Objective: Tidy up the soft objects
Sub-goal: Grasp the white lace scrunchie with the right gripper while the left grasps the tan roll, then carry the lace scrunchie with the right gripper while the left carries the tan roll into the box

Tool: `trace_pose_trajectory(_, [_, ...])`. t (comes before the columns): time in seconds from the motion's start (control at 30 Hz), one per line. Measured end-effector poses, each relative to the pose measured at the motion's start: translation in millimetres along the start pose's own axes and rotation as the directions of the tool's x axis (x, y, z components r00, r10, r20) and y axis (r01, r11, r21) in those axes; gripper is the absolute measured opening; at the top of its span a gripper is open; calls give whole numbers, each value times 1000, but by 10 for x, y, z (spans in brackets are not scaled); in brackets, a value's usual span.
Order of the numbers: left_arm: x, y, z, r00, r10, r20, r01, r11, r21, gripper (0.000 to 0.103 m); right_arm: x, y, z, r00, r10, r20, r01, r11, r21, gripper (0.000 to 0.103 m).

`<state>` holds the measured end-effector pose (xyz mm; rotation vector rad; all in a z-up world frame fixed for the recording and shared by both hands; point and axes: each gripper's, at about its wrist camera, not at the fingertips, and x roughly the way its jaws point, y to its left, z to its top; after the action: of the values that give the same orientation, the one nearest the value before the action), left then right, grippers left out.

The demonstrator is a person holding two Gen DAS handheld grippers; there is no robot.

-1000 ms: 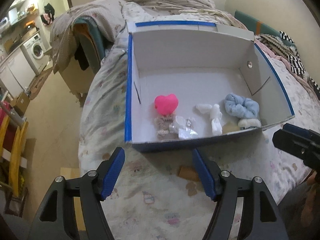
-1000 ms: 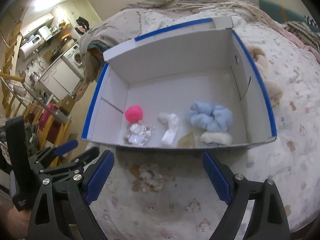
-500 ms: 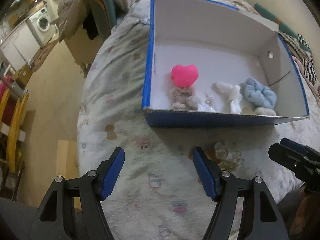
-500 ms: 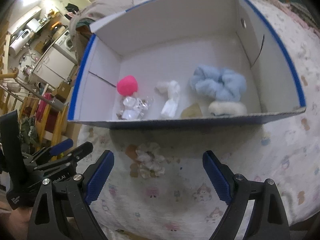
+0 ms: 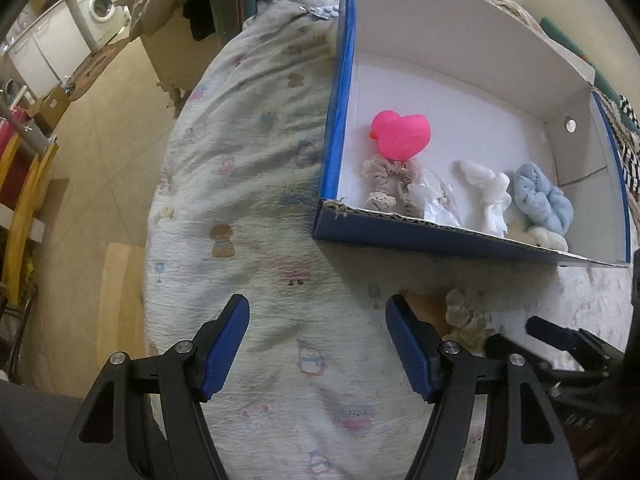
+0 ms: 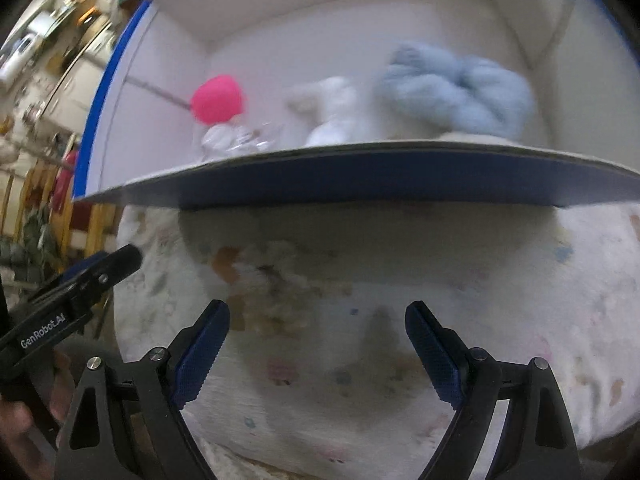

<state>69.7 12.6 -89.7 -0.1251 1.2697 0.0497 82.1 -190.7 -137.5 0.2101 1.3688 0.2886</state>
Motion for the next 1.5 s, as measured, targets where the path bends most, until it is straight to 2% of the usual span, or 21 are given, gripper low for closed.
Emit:
trace_pose_trajectory(0.1, [18,1,-1,1000,-2,-6,2,1000,-4,68,112,146,35,1000,21,-12,-22,999,-42,92])
trace_pose_trajectory(0.17, [28,-3,-4,1000,-1,-8,1,1000,-4,68,199,222,59,999,28,-25,-30,998,-64,75])
trace_pose_trajectory(0.2, [35,-5,-3,1000,-1,-9,1,1000,-3,68,246,255,68,999,35,-37,-37,997,-74,70])
trace_pose_trajectory(0.27, [49,-18,-3,1000,-1,-16,1,1000,5,68,315,315,61,998,16,-53,-22,995,-100,37])
trace_pose_trajectory(0.33, [73,-39,-1,1000,-9,-24,10,1000,19,68,327,355,41,998,-15,-53,8,991,-131,31])
trace_pose_trajectory(0.4, [108,-75,1,999,-17,-36,19,999,38,68,252,362,31,1000,-10,-20,7,991,-135,23])
trace_pose_trajectory(0.5, [187,-192,-30,996,-50,-72,56,995,85,68,82,320,41,999,-4,40,9,992,-125,22])
trace_pose_trajectory(0.57, [267,-334,-74,994,-48,-98,62,987,149,68,-19,254,39,997,-4,71,11,995,-100,22])
trace_pose_trajectory(0.67, [393,-594,-158,991,-28,-134,63,962,266,68,-114,100,22,995,-29,91,35,997,-63,22])
trace_pose_trajectory(0.77, [458,-814,-194,991,-23,-133,68,937,344,68,-143,-57,3,995,-44,89,46,999,-18,22])
trace_pose_trajectory(0.87, [518,-950,-174,991,-21,-134,69,926,370,68,-140,-158,-17,995,-55,85,54,999,5,22])
trace_pose_trajectory(1.03, [703,-980,-100,982,-35,-183,96,938,334,68,-181,-294,-20,995,-54,88,53,999,11,22])
trace_pose_trajectory(1.1, [736,-940,-68,980,-55,-190,114,942,315,63,-166,-293,-21,995,-55,88,54,998,10,22])
trace_pose_trajectory(1.17, [718,-887,-42,982,-69,-178,120,947,298,41,-109,-233,4,995,-57,86,57,998,1,22])
trace_pose_trajectory(1.2, [712,-865,-33,981,-79,-180,130,948,292,41,-112,-225,4,994,-59,87,59,998,-4,22])
trace_pose_trajectory(1.23, [699,-844,-33,979,-97,-180,146,948,284,28,-113,-214,5,994,-58,88,59,998,-7,22])
trace_pose_trajectory(1.27, [693,-832,-39,976,-114,-186,164,946,281,9,-117,-198,-4,995,-53,89,54,998,-8,22])
trace_pose_trajectory(1.33, [690,-787,-45,968,-151,-202,203,941,270,9,-147,-186,-12,995,-47,93,49,999,-13,22])
trace_pose_trajectory(1.5, [552,-694,-73,971,-168,-172,210,941,264,9,-197,-159,-26,995,-36,97,39,999,-24,22])
